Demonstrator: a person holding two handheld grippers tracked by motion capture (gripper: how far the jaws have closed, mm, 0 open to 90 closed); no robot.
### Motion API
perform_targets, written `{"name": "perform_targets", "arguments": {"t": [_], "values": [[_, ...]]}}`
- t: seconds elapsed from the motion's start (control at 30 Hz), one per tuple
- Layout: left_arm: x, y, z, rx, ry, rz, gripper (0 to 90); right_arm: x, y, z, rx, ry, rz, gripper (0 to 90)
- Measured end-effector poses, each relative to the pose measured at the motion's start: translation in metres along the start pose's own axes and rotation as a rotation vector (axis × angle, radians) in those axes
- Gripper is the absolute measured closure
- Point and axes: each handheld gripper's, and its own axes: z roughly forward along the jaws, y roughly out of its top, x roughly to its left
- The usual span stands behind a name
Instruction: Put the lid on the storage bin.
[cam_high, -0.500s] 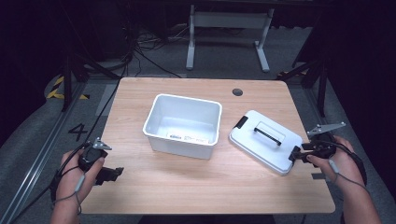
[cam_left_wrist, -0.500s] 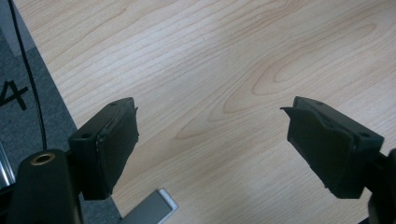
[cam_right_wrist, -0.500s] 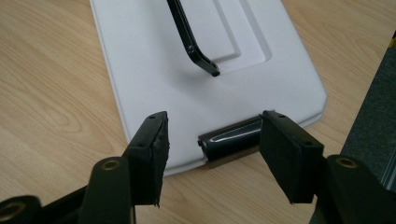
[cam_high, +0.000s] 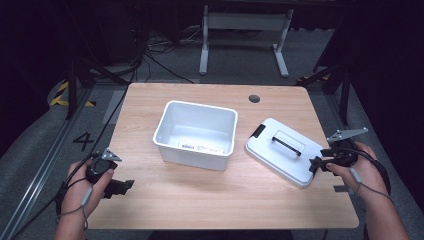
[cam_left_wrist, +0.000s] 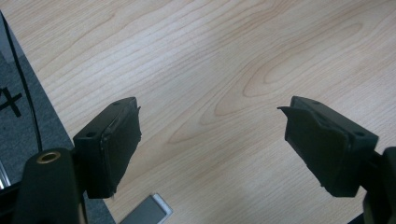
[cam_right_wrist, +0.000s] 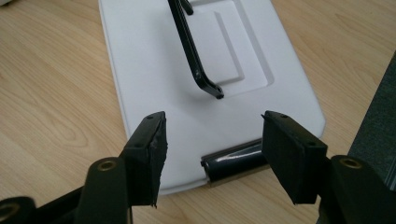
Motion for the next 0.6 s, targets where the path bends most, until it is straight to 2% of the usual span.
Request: {"name": "perform_targets", "arguments": {"t": [0.23,0.37,0.47,0.6], "values": [[0.001,0.0,0.0,-0.005,-0.001,0.002,18.9,0.0,0.014,0.001,-0.012,-0.008,-0.029,39.5],[0.0,0.001,0.0,0.003,-0.004,0.018,19.1,0.001,0.024,0.002,-0.014,-0.002,-0.039,40.1],[0.001,0.001,0.0,0.003,-0.005,0.021,19.1,0.001,0.033,0.004,-0.02,0.002,-0.063,40.2],[0.001,0.0,0.0,-0.001,-0.006,0.011,19.1,0.0,0.042,0.007,-0.027,0.003,-0.071,40.1]]}}
